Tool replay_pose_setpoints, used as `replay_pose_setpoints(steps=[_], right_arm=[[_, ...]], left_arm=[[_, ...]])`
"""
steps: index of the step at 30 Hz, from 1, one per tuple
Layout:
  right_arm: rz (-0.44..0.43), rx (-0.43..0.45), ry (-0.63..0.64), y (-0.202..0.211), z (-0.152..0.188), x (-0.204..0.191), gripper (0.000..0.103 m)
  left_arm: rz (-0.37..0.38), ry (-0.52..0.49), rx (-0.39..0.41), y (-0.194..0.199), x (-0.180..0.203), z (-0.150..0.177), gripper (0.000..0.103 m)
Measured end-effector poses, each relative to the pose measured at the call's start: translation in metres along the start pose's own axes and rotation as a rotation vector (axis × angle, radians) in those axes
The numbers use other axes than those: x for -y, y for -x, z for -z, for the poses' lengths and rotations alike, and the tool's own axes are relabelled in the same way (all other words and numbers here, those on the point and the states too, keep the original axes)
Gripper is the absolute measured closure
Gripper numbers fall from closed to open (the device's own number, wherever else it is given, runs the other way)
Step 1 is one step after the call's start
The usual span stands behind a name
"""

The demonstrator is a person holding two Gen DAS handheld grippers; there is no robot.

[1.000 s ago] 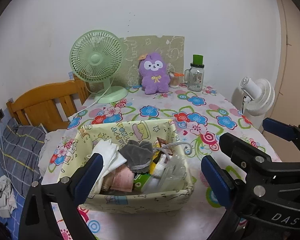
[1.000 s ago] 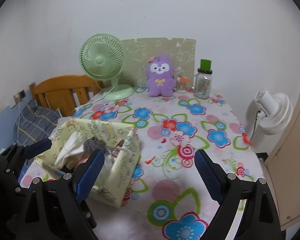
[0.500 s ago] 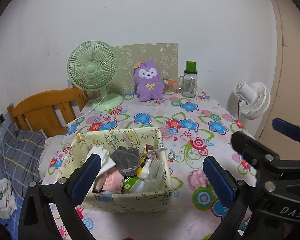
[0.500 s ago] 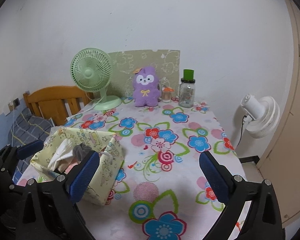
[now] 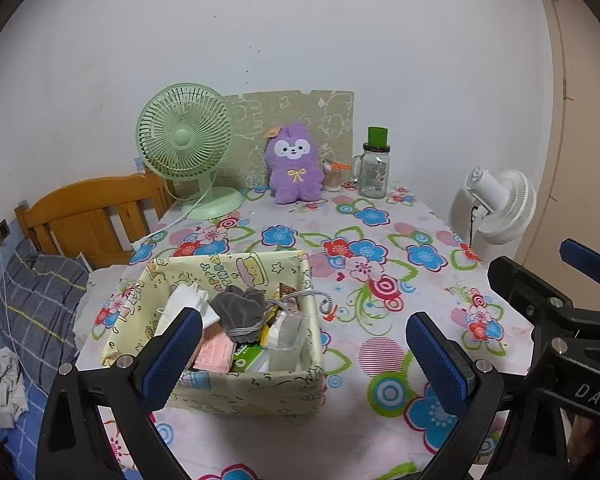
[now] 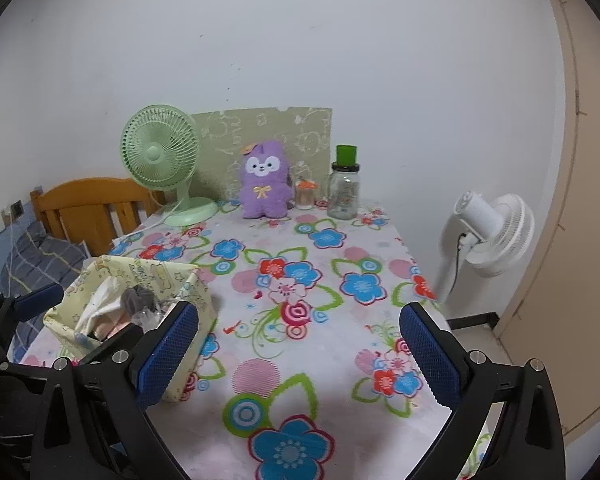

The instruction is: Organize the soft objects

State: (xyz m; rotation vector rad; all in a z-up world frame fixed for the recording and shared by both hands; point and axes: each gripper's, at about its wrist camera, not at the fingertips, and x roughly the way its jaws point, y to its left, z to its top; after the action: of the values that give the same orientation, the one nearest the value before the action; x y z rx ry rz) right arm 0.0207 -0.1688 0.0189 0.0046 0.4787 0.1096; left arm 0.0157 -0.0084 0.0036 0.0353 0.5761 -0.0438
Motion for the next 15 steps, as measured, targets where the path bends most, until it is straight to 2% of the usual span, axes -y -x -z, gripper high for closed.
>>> replay_pose_setpoints(steps=[15], right_arm=[[0.028, 0.031, -0.059, 0.015, 0.004, 0.022, 0.0]], left_arm=[[-0.014, 0.011, 0.052, 0.015, 0.004, -0.001, 0.0]])
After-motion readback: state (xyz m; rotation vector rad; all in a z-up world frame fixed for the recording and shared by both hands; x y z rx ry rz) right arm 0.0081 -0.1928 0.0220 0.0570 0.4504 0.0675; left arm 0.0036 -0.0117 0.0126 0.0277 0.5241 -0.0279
